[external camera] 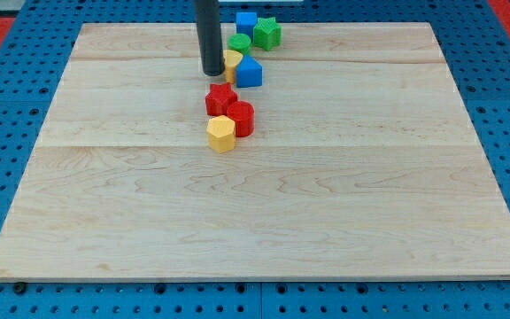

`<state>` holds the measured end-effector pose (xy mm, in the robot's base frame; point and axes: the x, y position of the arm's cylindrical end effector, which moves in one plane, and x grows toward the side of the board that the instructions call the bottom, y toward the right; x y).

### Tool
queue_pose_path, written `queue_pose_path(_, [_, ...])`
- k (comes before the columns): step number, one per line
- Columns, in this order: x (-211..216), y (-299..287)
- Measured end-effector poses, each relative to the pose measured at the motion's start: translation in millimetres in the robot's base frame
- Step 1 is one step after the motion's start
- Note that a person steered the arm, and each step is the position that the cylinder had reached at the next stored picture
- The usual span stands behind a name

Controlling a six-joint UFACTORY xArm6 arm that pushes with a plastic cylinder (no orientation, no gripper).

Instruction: Touch the green circle yellow heart anf blue triangle

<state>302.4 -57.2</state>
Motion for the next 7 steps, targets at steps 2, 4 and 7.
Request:
queue_pose_path(2, [14.0, -4.2])
queue_pose_path(4, [27.3, 38.4])
queue_pose_path(7, [46.6, 80.3])
